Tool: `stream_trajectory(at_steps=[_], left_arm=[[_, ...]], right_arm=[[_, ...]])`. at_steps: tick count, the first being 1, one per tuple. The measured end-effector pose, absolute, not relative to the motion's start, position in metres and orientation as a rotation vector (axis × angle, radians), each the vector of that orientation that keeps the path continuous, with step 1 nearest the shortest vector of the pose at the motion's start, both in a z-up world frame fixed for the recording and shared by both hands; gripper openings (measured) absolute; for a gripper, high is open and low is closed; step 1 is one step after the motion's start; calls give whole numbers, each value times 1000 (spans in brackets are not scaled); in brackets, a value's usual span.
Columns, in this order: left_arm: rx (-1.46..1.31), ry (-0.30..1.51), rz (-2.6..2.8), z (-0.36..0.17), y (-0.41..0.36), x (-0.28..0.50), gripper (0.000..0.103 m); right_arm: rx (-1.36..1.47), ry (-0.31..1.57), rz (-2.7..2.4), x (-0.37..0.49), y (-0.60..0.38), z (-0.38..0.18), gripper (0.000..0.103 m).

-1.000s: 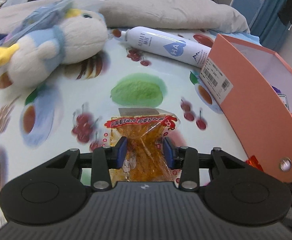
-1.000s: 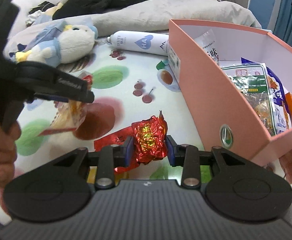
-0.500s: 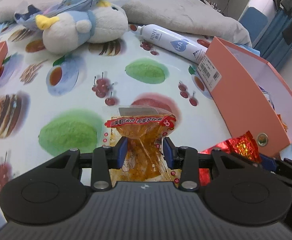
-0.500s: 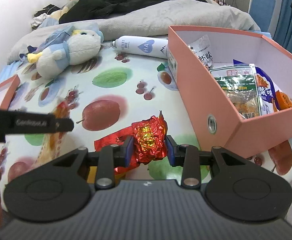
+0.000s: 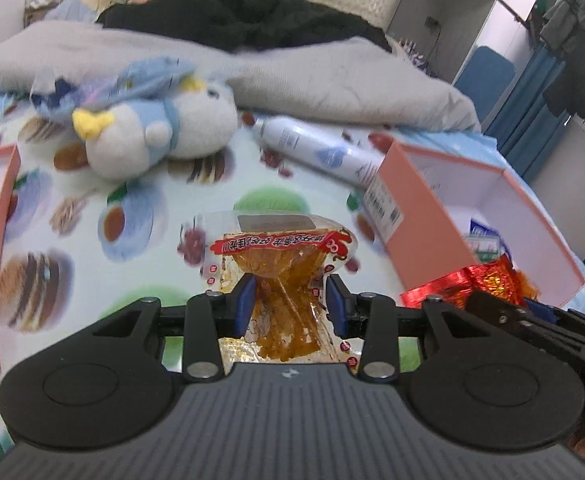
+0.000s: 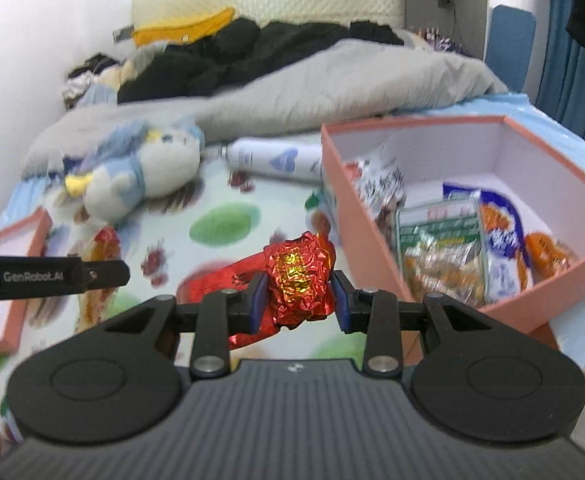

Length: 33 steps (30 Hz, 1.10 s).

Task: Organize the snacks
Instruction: 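Lift and carry the red-label packet and red foil candy over the pink box with both grippers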

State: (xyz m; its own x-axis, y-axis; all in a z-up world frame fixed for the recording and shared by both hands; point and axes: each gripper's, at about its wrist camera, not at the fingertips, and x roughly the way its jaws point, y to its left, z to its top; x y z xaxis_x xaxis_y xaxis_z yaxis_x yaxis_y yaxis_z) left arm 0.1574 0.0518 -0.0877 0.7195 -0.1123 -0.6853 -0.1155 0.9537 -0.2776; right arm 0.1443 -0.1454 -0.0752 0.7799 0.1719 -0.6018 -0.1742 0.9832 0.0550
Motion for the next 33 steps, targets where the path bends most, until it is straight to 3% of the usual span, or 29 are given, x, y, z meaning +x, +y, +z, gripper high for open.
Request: stream_trajectory(at_steps=[20,28,33], left_arm=[[-194,614,-148,32,-14,232,43],[-157,545,-228,85,-54,271,43],[-161,573,-276,89,-82,306,43]], right_arm=[[60,376,128,188,-208,49,37],[45,336,79,207,-235,74,37],[45,399,35,229,-262,66,37]])
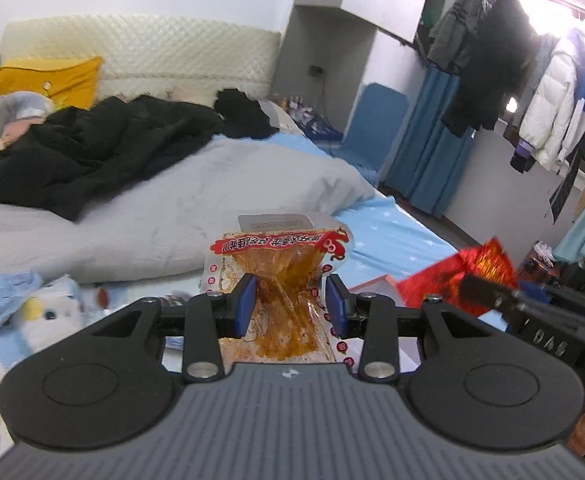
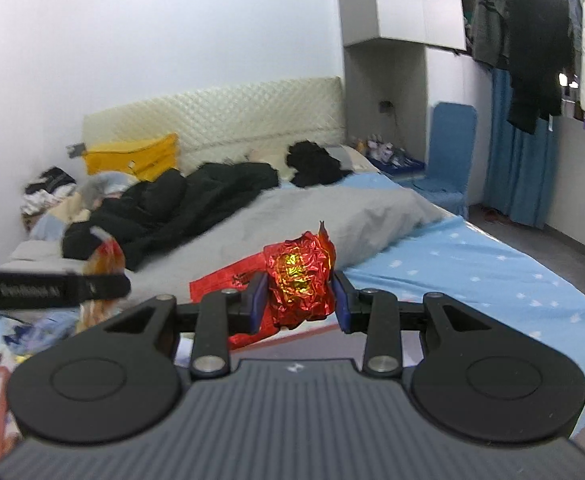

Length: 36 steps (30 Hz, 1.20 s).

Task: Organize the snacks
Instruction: 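Lift and carry the red-label packet and red foil candy over the pink box with both grippers, then open both grippers to drop the snacks into the pink box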

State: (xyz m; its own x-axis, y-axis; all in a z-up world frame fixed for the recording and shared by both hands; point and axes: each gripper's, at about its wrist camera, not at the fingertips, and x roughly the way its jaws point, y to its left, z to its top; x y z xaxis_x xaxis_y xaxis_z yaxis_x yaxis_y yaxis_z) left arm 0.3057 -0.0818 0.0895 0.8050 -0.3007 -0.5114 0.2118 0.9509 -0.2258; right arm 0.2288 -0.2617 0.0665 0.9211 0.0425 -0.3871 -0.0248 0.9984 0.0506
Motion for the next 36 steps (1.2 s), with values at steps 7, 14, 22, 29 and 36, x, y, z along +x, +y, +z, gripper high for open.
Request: stream_trajectory(at_steps=[7,14,22,29,36], left_arm=[[-89,738,-344,45,-133,351,43],[-30,855,-353,-2,-160,376,43],[-41,907,-309,-24,-160,380,57],[-23,877,-307,-16,-159,380,66],[-44,793,-315,15,-147,366,66]], right_arm=[[38,587,-7,270,-287,12,37],[57,775,7,300,-303,-38,38],[46,826,0,303,-302,-66,69],[43,815,15,299,-305,-68,72],[87,737,11,291,-313,-36,72]])
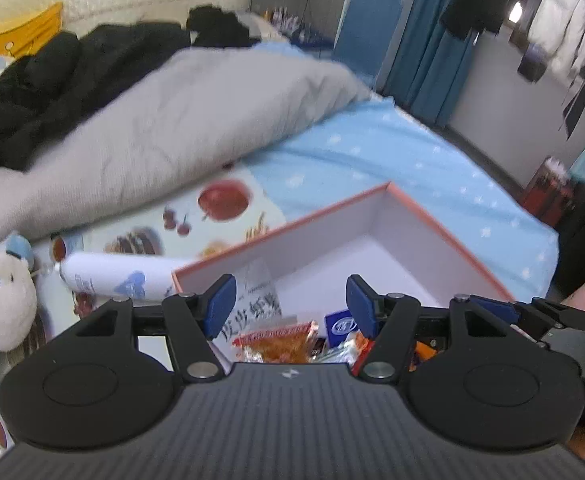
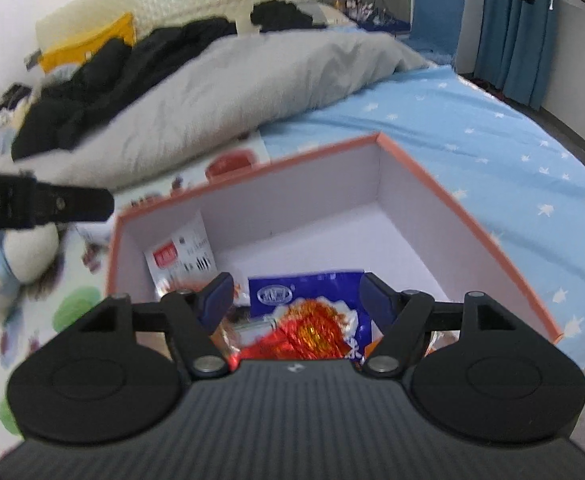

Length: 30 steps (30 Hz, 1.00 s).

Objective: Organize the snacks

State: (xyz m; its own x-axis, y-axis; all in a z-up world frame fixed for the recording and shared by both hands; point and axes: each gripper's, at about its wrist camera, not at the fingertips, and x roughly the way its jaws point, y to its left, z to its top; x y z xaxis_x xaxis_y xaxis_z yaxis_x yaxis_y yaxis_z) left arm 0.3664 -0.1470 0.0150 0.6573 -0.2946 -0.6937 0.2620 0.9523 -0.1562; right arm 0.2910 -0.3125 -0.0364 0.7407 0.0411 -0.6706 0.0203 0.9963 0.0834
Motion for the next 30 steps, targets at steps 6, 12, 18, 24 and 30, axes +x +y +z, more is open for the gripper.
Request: stream_trajectory(at_steps=[6,12,18,24,30], left_arm=[[-83,632,-347,69,-128,329,66],[-74,552,-355,106,-120,291,66],[-81,509,-355,127,-110,249,66],[-63,469,-341,144,-98,202,66],[-59,450,-325,145,-89,152,66]], right_arm=[[124,624,43,252,-316,15,72],[184,520,40,209,-325,57,72],[159,429,35,166,-321,88,72],[149,367,31,132,-315,98,72],[132,339,34,108,-305,97,72]])
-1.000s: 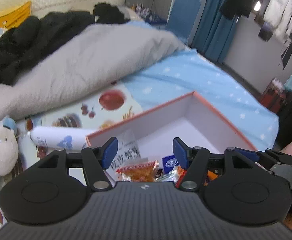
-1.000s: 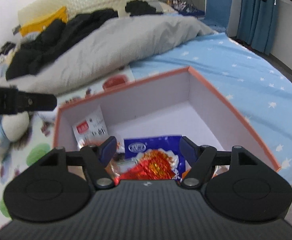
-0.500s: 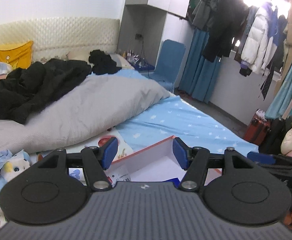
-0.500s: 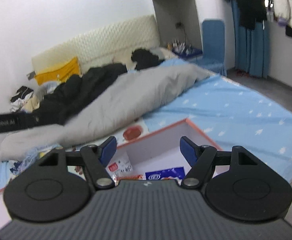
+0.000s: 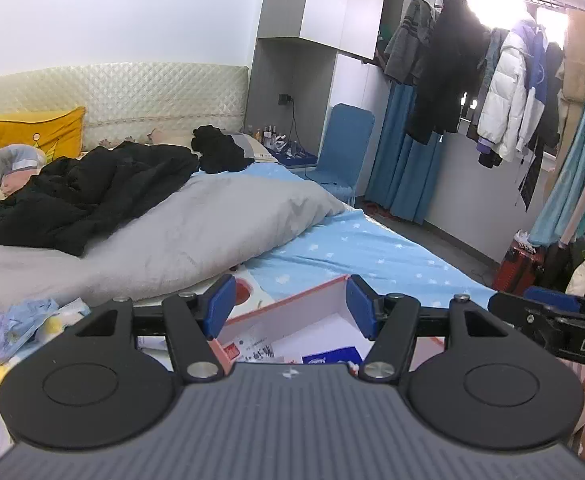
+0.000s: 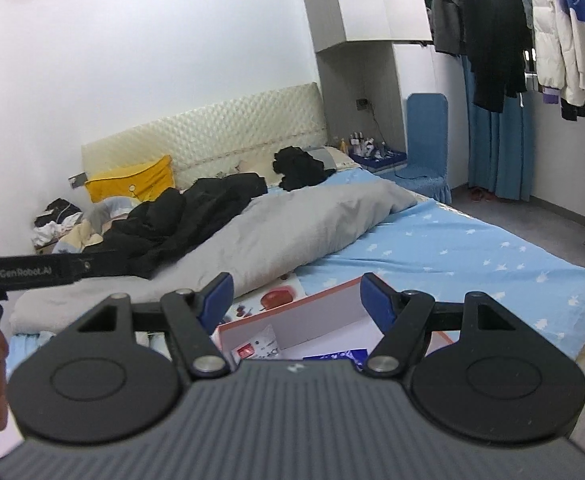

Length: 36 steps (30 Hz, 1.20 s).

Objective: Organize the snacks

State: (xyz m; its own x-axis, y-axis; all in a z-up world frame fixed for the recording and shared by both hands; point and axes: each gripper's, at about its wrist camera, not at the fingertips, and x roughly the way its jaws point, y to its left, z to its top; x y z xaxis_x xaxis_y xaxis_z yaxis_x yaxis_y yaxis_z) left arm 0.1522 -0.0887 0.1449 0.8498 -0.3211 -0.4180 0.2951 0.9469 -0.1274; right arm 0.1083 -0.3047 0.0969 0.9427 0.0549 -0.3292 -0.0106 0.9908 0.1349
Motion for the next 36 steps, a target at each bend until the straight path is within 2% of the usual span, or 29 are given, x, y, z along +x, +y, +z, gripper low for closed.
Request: stream_trajectory(at_steps=[15,36], left_arm=[[-39,477,-289,114,-73,82,66],[-96,587,-248,65,-56,59,66]], right_arm=[[154,362,22,71,-285,66,72],[120,453,35,52,-270,26,72]])
